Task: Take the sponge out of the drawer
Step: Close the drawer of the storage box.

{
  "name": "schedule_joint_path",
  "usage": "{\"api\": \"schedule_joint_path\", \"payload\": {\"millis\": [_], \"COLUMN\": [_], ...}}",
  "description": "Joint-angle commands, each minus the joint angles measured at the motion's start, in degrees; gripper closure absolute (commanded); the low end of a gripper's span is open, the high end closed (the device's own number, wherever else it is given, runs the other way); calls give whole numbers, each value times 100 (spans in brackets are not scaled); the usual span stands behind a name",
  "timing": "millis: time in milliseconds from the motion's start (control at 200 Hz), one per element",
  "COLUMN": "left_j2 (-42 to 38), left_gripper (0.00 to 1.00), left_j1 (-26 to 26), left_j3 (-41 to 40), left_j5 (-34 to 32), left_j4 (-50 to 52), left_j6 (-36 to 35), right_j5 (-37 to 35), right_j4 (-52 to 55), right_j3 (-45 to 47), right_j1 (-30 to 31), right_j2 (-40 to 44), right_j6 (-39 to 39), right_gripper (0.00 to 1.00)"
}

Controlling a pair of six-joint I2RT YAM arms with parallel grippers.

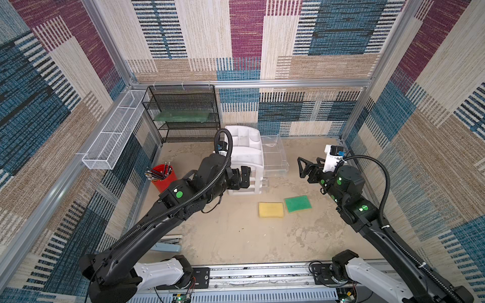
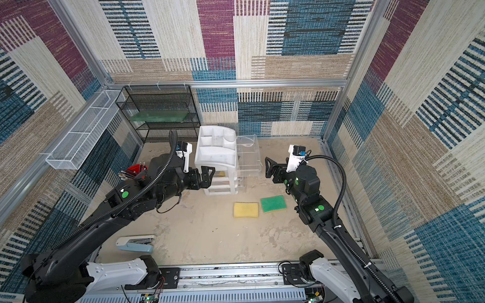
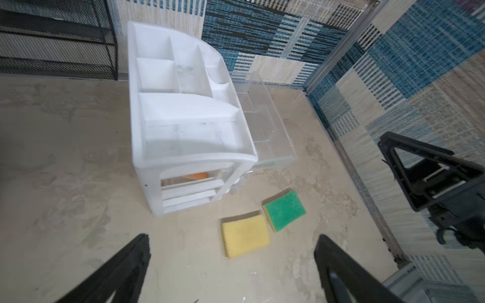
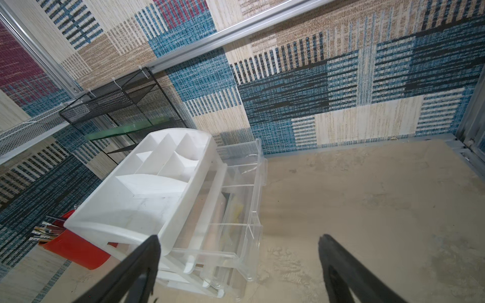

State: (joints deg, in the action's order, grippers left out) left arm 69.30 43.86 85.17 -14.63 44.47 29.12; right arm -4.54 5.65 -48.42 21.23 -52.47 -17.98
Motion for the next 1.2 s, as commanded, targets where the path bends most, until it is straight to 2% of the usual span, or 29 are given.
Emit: {"api": "schedule_joint_path", "payload": {"millis": [0,125,225,310,476,666,786,891,976,1032,1197], "left_j2": [246,289,178,216,147,209,-103,-455,-591,-517,5], "left_gripper": [0,0,0,6,7,9,11,10,7,7,9], "left_j1": [-612,-1016,-1168,-1854,-2237,-2411,-2515,-2552,-2613,-2729,-3160], "left_j3": [67,-185,-733,-1026,-1425,-1889,-2197,-2314,-2364,-2332,-2276], "left_j5": [812,1229,970,2154,2570,3507,4173,4108,3803,3666,3998], "left_j4": [517,154,-551,-975,-1369,-2044,-2804,-3003,-3054,-2990,-3131], "left_j6": [-799,-729,-666,-378,-195,107,292,261,314,404,752], "right_j5": [-82,41,422,561,778,1013,1191,1315,1408,1420,1464], "right_j4": [203,195,13,68,48,37,37,-84,-141,-155,-255], "right_j3": [-210,-157,-37,-95,-63,-131,-218,-229,-260,-294,-371], "right_j1": [-198,-585,-925,-1075,-1297,-1404,-1408,-1403,-1387,-1360,-1207], "right_j2": [-311,-605,-893,-1179,-1471,-2003,-2363,-2536,-2667,-2756,-2965], "right_j6": [-125,-217,-326,-374,-430,-475,-486,-521,-524,-523,-507], "right_gripper": [5,5,5,5,5,5,5,5,5,5,5]}}
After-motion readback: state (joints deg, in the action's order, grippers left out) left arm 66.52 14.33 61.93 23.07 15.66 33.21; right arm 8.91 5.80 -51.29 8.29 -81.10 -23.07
